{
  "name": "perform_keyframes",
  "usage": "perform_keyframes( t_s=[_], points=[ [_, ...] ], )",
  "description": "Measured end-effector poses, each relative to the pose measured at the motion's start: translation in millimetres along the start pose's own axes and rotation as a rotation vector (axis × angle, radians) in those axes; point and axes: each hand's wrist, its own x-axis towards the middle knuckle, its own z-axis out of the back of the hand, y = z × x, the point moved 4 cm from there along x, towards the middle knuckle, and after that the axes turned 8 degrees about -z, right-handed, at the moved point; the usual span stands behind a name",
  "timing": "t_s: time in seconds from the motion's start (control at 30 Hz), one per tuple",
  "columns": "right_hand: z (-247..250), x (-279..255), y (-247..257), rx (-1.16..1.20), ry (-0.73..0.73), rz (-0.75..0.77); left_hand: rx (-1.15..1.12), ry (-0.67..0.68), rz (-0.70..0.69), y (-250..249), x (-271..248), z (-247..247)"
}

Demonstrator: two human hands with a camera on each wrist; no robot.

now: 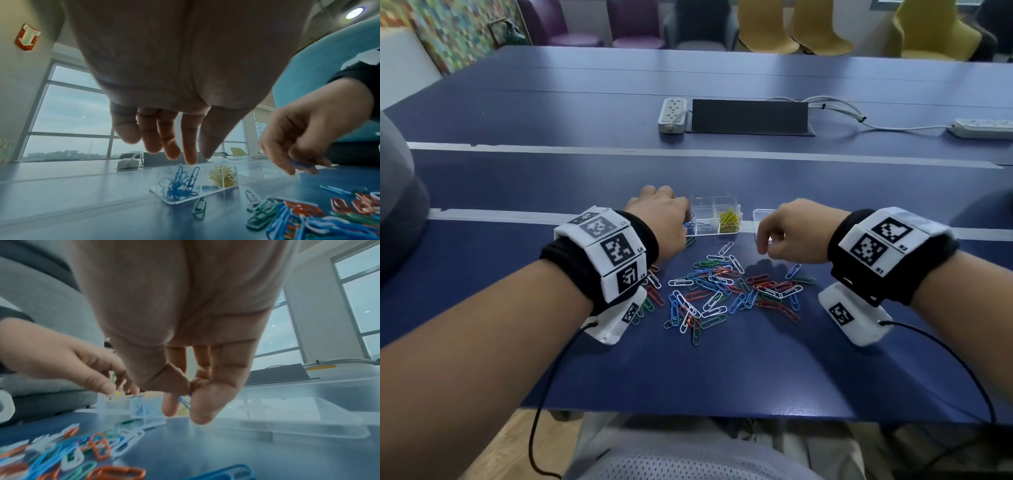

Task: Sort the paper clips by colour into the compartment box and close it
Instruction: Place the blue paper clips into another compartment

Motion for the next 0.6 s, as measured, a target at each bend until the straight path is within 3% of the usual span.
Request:
perform_keyframes(
  t_s=[0.2,0.33,0.6],
  points=[
    [5.6,-0.3,-24.2,0.1,0.005,-0.103,0.015,0.009,-0.163,-20.5,1.8,-2.5],
    [-2.6,-2.8,-25.0,0.006,0.097,-0.041,-0.09,0.05,-0.306,-40.8,2.1,-3.6],
    [-12.8,-2.4,-15.3,-0.054,0.105,0.047,-0.058,0.102,-0.323,-57.0,16.1,-6.2]
  ],
)
